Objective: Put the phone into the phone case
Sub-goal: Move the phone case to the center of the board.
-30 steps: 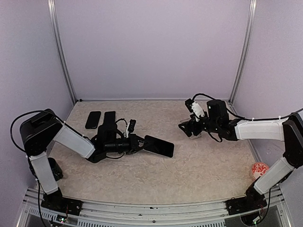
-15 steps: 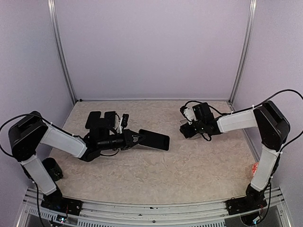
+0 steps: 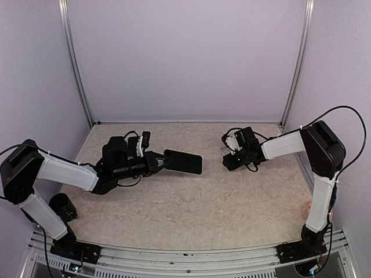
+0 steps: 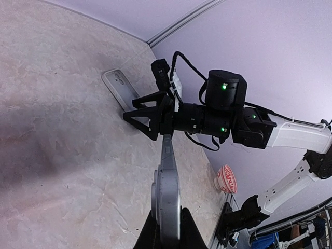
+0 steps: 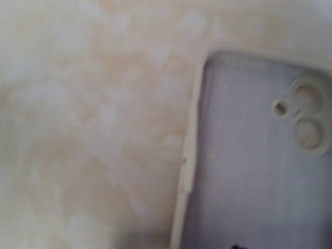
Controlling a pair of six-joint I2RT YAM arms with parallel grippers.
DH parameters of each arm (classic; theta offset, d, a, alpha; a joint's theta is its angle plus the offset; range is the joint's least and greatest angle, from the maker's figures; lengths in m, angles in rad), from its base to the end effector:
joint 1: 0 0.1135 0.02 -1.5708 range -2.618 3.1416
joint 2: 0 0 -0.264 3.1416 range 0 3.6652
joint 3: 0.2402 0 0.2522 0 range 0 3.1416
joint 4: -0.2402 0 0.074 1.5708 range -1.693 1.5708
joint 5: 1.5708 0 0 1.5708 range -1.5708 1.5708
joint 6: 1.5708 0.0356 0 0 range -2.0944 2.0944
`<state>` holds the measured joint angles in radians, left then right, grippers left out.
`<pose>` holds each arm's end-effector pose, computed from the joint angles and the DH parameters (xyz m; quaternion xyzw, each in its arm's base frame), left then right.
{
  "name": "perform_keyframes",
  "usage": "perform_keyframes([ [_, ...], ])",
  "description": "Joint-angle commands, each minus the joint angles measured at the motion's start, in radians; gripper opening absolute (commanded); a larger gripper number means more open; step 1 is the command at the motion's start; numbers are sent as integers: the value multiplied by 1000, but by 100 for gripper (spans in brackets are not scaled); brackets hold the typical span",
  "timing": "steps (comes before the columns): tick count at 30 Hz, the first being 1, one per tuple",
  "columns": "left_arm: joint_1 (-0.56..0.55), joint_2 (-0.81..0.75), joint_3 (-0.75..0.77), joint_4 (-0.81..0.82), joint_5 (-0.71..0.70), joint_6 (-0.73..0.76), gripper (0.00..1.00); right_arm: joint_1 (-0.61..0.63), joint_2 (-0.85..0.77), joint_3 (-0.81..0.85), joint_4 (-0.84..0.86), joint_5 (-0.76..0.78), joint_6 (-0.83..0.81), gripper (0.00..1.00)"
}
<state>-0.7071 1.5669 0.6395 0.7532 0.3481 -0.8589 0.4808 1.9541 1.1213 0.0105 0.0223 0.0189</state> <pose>0.2352 -0.2170 0.1989 0.0538 0.7606 -0.5407 0.3552 0.3572 0.1855 0.1372 -0.2091 0.9069 0.0803 0.3568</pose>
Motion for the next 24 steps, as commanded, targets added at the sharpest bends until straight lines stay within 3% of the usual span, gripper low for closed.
perform_keyframes([
  [1, 8, -34, -2, 33, -13, 17, 0, -11, 28, 17, -30, -21, 12, 49],
  [7, 8, -35, -6, 35, -17, 15, 0, -14, 37, 15, -32, -52, 13, 36],
  [12, 8, -40, -14, 39, -24, 15, 0, -14, 48, 15, -33, -80, 13, 11],
  [15, 8, -41, -17, 45, -24, 13, 0, -15, 51, 11, -32, -112, 10, 2],
  [24, 13, -61, -28, 63, -46, 13, 0, 31, -33, -48, 16, -219, -35, 0],
])
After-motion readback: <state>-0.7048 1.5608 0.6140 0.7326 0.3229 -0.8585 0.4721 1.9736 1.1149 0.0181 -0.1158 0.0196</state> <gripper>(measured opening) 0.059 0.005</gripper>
